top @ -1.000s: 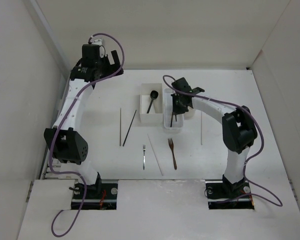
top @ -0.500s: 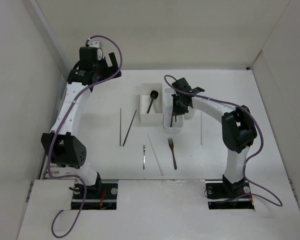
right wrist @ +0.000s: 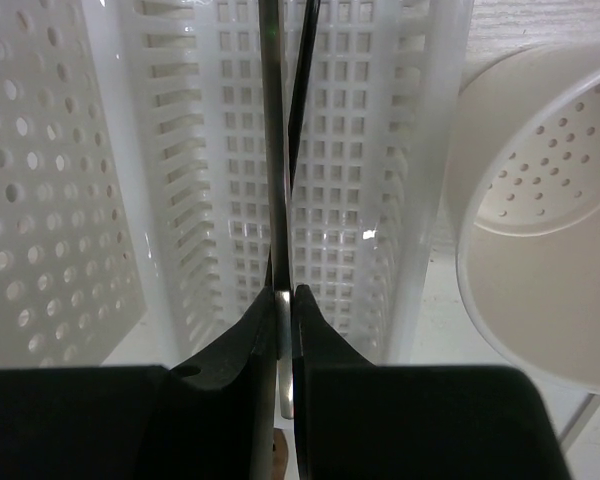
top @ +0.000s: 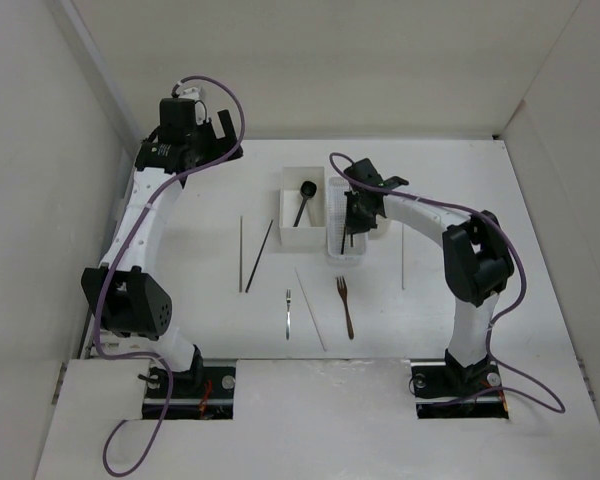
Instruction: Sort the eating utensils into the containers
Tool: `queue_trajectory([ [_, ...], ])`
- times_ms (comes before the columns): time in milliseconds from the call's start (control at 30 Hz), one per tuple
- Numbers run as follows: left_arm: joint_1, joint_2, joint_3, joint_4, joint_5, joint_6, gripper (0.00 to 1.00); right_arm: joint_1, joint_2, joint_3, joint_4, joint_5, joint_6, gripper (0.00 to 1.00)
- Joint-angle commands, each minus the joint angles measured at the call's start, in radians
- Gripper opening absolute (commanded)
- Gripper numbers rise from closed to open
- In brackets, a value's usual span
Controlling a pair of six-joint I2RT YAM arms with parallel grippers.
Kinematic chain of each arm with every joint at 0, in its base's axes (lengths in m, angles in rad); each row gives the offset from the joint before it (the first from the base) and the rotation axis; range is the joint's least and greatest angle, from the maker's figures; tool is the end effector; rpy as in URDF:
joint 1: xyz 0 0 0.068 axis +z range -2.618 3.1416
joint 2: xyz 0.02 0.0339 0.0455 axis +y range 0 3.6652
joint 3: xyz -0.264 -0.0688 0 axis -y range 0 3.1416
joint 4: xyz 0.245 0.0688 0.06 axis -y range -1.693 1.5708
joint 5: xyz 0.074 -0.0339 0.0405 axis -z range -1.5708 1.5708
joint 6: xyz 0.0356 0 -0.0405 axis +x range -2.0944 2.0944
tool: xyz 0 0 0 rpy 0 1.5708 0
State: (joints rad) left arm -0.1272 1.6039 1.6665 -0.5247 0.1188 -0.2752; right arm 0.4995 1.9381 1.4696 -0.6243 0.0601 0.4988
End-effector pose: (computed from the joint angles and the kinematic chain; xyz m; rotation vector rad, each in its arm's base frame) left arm 0.3639 -0.0508 0.4038 -0.0762 2.0483 -0.3728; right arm 0.3617 0.1949 0.2055 0.0187 2.6835 0.2422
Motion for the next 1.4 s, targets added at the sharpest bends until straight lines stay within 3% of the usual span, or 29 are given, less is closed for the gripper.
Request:
queue_trajectory([
  [0,0.005,-0.048,-0.001,0.020,-0.001,-0.002,0.99,0.011,-0.010,-0.020,0.014,0.004,0.017,0.01],
  [333,0.005,-0.058,-0.021,0.020,-0.001,-0.002,0.99,0.011,-0.010,-0.038,0.014,0.004,0.026,0.01],
  [433,0.005,-0.058,-0.021,0.029,-0.001,-0.002,0.99,0.011,0.008,-0.038,0.023,0.004,0.026,0.07],
  [500,0.005,-0.058,-0.021,0.029,-0.001,-0.002,0.99,0.011,0.019,-0.026,0.023,0.004,0.026,0.20],
  [633,0.005,-0.058,-0.021,0.029,-0.001,-0.002,0.99,0.011,0.019,-0.008,0.014,0.004,0.015,0.32],
  [833,0.005,-0.058,-0.031,0.029,-0.050,-0.002,0.99,0.020,0.009,0.040,-0.008,0.032,-0.005,0.38],
  [1033,0.005,-0.039,-0.137,0.055,-0.076,0.103,0.82,0.030,-0.051,0.155,-0.028,0.053,-0.051,0.38],
  [1167,-0.005,0.008,-0.220,0.002,-0.111,0.159,0.58,0.030,-0.140,0.230,-0.028,0.113,-0.094,0.39],
  [1367,-0.037,0.071,-0.339,-0.012,-0.114,0.241,0.61,-0.001,-0.206,0.278,-0.002,0.152,-0.129,0.39],
])
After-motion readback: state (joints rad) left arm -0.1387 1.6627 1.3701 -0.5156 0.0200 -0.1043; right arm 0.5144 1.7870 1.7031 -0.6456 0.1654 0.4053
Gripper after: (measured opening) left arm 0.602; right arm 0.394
